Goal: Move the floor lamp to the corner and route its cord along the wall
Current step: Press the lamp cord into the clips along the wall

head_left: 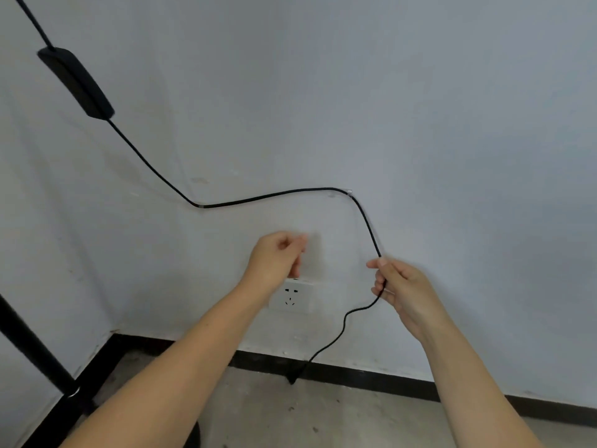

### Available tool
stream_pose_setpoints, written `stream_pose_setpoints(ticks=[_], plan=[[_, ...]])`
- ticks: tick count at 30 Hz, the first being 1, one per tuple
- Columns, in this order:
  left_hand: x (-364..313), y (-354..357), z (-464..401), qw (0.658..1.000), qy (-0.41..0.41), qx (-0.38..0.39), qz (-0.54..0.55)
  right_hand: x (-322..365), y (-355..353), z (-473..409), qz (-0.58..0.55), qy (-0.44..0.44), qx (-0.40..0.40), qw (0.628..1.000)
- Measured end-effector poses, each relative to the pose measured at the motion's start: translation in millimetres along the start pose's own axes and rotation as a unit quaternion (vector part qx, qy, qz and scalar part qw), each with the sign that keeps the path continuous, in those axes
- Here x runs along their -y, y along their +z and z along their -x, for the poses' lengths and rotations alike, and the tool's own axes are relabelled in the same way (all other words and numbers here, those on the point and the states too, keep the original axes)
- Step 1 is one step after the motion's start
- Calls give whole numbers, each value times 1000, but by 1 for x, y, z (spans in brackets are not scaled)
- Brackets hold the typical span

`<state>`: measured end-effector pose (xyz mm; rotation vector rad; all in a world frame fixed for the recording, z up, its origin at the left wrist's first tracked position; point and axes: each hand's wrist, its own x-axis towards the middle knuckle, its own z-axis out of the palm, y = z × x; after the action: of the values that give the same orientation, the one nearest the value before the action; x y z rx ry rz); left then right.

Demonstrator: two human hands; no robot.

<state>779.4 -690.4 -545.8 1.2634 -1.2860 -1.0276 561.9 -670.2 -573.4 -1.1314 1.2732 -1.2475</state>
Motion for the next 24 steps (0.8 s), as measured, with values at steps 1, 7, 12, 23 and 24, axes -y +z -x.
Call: stream_pose_setpoints(ticks=[1,7,12,23,24], plan=[[0,18,4,999,19,37,-12,-8,-8,2,-1,0,-15,1000],[8,93,8,978,83,157,-110,-45,-38,5,-20,8,-87,996],[14,109,-8,964,91,150,-201,-62,-35,2,-55,57,-97,992],[7,109,-24,957,77,117,-256,-68,-6,-8,-119,134,-63,982],[7,109,-23,956,78,118,-257,-69,-3,-8,-136,140,-54,979]])
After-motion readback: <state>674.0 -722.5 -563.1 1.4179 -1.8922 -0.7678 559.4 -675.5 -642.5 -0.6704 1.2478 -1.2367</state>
